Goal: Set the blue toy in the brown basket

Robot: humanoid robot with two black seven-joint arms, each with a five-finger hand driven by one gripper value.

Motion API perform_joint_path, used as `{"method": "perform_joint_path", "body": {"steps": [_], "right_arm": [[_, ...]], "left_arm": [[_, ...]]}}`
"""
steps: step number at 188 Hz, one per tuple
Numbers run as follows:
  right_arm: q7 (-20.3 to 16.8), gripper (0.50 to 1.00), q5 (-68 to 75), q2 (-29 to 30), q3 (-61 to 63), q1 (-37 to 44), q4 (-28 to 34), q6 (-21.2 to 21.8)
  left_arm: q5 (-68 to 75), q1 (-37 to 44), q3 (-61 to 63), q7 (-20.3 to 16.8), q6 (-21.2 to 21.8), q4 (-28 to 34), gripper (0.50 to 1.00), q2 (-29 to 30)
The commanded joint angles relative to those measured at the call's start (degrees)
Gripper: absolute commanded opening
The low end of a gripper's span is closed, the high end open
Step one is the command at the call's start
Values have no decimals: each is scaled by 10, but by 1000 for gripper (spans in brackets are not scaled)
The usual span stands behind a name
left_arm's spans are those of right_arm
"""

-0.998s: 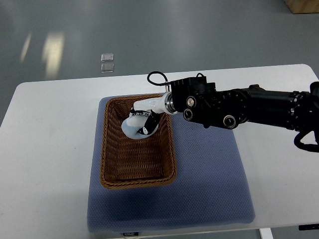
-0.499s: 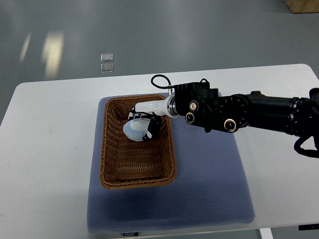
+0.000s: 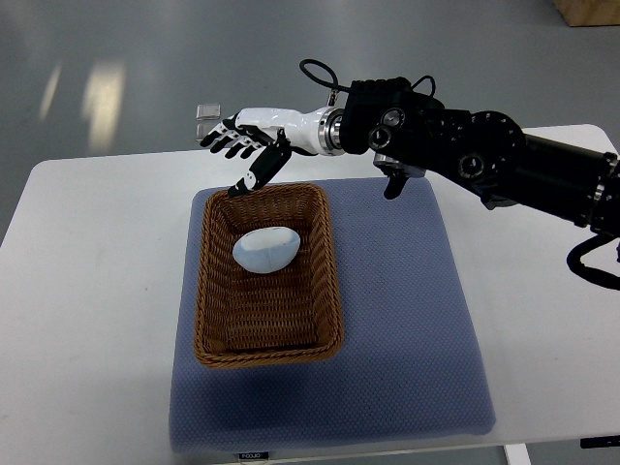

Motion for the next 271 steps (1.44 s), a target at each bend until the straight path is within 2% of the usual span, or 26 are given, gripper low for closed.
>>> {"method": "perform_joint_path", "body": {"steps": [1,48,103,124,159,211,271], "right_arm": [[6,858,56,-22,95,-46,-3,-2],[57,883,175,-32,303,-176,-19,-5],[107,899,209,-24,483,-292,-72,-4],[112,901,235,-24,494,-310,-95,3],[113,903,289,-24,494,-336,-97,7],[113,903,311,-22,494,-379,-108,59],[132,905,325,-8,494,-394,-115,63]], "left_arm": [[0,0,0,0,0,-1,1000,0],[1,0,1,0,0,-1,1000,0],[1,0,0,0,-1,-2,1000,0],[1,1,0,0,-1,-2,1000,0],[1,2,0,0,0,-1,1000,0],[1,3,0,0,0,-1,1000,0],[1,4,1,0,0,-1,1000,0]]}}
